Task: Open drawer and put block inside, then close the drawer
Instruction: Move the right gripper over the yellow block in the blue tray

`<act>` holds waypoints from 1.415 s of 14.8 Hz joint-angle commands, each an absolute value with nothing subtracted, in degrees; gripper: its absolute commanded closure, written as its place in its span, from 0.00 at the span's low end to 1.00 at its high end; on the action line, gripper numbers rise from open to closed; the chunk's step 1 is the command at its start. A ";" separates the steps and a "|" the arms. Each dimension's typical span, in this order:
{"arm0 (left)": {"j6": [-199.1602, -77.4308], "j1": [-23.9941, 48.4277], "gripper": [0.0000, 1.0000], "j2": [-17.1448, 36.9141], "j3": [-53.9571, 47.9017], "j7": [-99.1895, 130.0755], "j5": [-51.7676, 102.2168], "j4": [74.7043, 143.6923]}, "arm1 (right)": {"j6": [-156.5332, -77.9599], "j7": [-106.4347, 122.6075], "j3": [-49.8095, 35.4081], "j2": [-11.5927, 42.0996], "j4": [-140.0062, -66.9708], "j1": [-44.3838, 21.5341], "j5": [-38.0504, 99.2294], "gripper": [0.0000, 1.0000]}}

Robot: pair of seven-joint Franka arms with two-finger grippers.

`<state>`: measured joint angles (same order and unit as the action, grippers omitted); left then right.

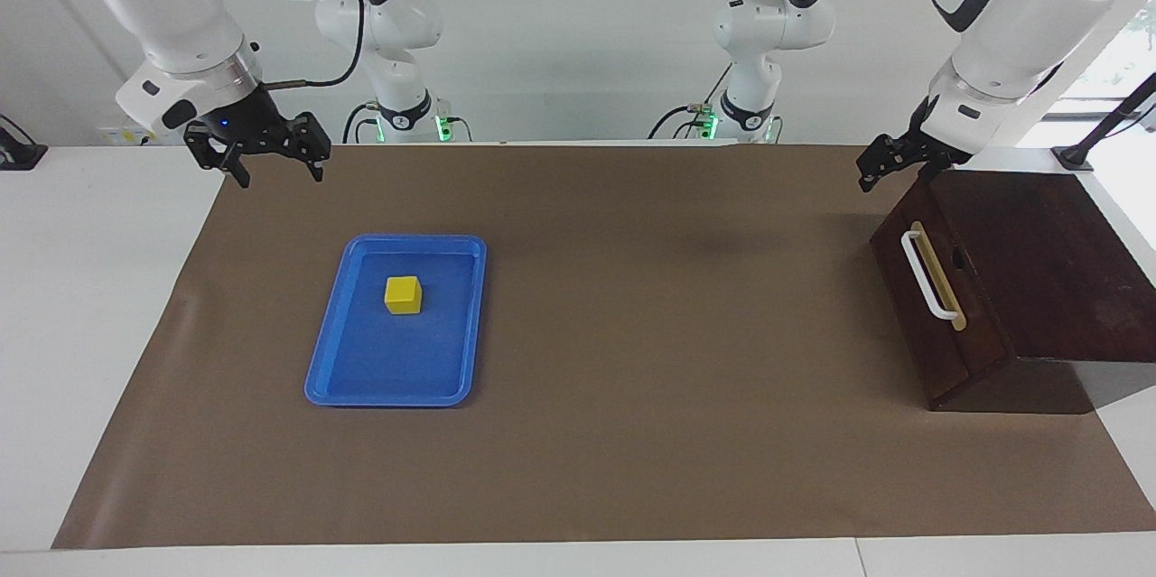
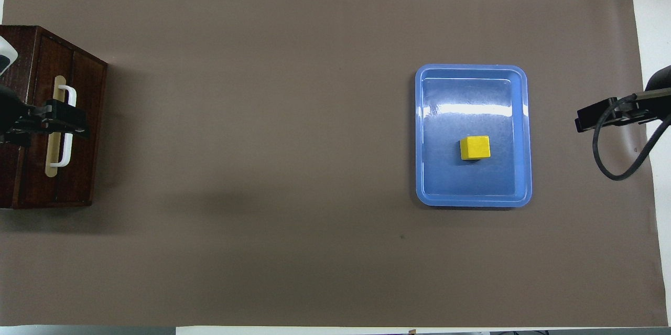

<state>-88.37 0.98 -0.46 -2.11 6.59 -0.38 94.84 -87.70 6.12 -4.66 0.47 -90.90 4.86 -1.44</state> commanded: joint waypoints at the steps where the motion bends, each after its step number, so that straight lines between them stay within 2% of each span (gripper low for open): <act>1: -89.12 0.97 0.00 -1.23 -2.02 5.80 0.18 95.62 | -87.89 7.03 -4.92 0.17 -90.88 5.36 -2.20 0.00; 6: -92.89 1.05 0.00 -1.32 -1.93 5.19 -0.52 96.68 | -87.89 8.61 -4.92 0.18 -90.88 5.19 -2.46 0.00; 11: -101.76 0.97 0.00 -2.46 -2.02 4.75 -4.38 102.73 | -88.15 9.76 -4.92 -0.09 -91.32 5.36 -2.29 0.00; 16: -111.95 1.05 0.00 0.00 -2.02 2.90 -11.93 107.13 | -89.03 -8.47 -4.40 -2.11 -98.25 6.41 3.05 0.00; 19: -115.65 2.89 0.00 2.63 -2.02 3.69 -18.61 109.59 | -89.64 -24.65 -4.39 1.04 -100.80 7.99 11.13 0.00; 21: -119.60 2.99 0.00 3.69 -2.02 4.57 -24.67 111.79 | -94.10 -31.69 -4.39 2.63 -104.57 9.49 16.15 0.00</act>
